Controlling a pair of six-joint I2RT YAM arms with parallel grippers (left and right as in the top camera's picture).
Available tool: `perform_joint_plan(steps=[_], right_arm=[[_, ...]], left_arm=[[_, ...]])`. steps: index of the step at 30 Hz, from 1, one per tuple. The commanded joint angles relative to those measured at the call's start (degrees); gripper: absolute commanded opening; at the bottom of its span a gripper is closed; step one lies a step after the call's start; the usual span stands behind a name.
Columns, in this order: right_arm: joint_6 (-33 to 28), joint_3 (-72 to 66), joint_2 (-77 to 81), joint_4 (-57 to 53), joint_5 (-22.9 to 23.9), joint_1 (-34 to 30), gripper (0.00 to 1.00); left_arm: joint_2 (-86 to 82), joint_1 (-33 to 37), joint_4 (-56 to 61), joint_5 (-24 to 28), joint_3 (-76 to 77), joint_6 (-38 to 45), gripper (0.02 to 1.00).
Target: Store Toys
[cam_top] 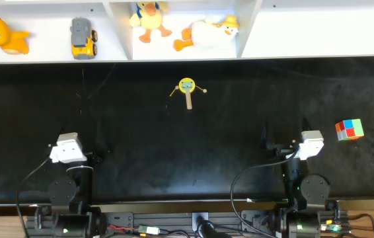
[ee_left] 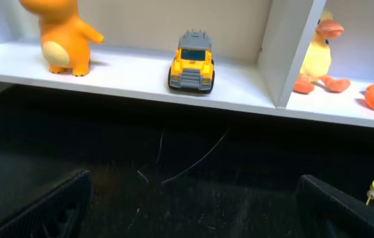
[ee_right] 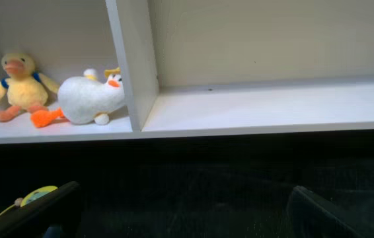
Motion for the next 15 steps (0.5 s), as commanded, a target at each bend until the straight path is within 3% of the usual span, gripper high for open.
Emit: perform_joint_plan(steps=[1, 15], right_arm=[[0.24, -0.72, -0.50, 0.24, -0.22, 0.22, 0.996], [0.24, -0.72, -0.50, 0.24, -0.22, 0.22, 0.996]], left_arm=[[-0.79, -0.20, -0.28, -0.81, -0.11, 4.96, 0.998], [-0.76, -0.20, -0.22, -0.63, -0.11, 5.84, 0.998]])
